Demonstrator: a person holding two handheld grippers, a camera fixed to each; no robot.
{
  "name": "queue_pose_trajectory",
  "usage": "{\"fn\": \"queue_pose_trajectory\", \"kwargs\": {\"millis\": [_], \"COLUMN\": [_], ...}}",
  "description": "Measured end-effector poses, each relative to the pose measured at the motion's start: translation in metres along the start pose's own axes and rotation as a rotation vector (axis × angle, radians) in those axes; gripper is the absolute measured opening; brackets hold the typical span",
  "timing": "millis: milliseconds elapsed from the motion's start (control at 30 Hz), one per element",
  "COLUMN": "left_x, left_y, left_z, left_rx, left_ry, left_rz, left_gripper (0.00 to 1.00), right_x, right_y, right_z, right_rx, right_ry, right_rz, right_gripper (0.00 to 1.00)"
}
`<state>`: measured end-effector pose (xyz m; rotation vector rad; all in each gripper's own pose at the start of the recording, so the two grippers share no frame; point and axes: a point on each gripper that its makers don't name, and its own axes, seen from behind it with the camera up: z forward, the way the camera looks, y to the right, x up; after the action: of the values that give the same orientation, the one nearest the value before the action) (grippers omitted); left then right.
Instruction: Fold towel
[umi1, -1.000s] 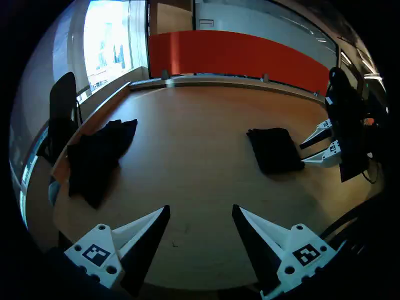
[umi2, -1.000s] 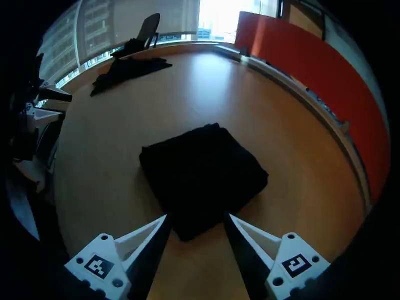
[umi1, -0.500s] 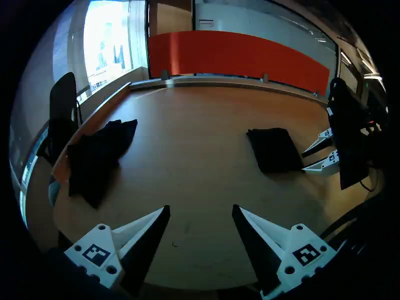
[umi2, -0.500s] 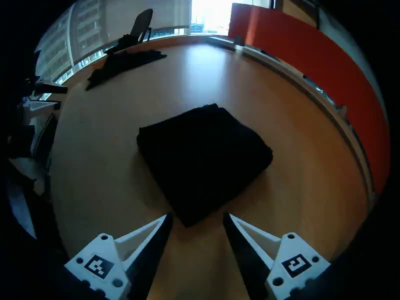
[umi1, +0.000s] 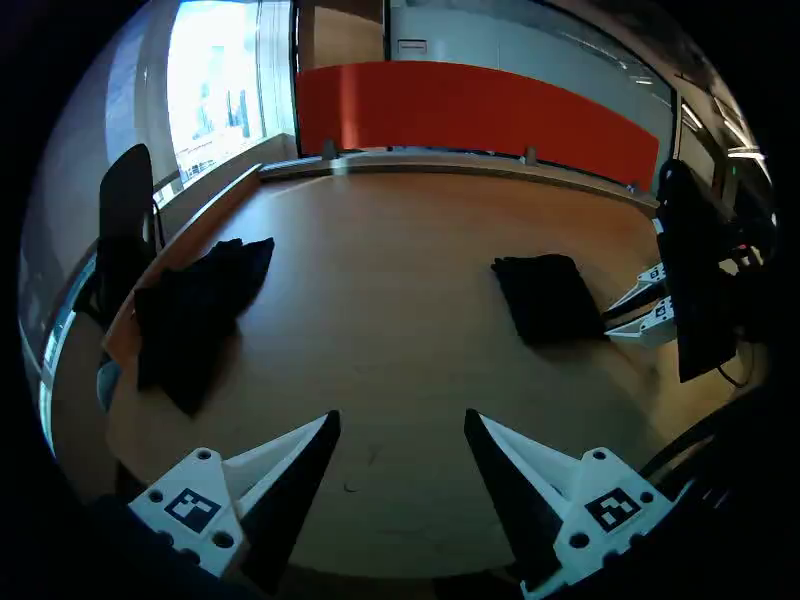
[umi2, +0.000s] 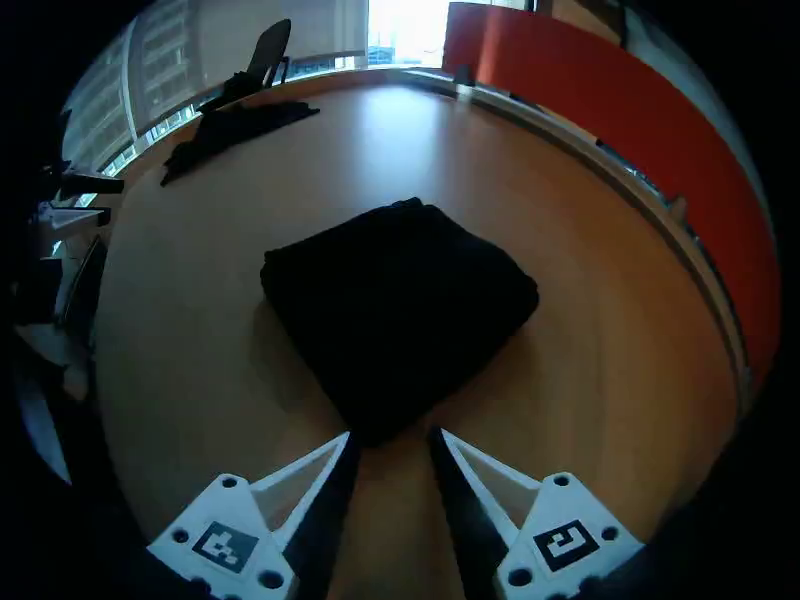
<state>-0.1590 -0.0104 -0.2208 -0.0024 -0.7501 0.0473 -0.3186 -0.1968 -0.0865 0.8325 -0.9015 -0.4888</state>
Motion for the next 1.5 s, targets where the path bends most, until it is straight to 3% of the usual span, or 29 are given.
{"fn": "queue_pose_trajectory", "kwargs": {"millis": [533, 900, 1500], "left_x": [0.001, 0.004, 0.026], "left_y": [0.000, 0.000, 0.003], "left_z": [0.000, 0.002, 0.001], "left_rx": [-0.004, -0.011, -0.033], "left_ry": [0.005, 0.015, 0.063], "left_rz": [0.008, 0.005, 0.027], "left_gripper": [0.92, 0.92, 0.92], "right_x": [0.001, 0.024, 0.153], "right_y": [-0.010, 0.003, 0.031], "right_z": [0.000, -0.014, -0.068], "right_rx": [0.015, -0.024, -0.056], "right_ry": [0.001, 0.041, 0.246], "right_rz": [-0.003, -0.011, -0.052], "right_gripper": [0.07, 0.05, 0.05]}}
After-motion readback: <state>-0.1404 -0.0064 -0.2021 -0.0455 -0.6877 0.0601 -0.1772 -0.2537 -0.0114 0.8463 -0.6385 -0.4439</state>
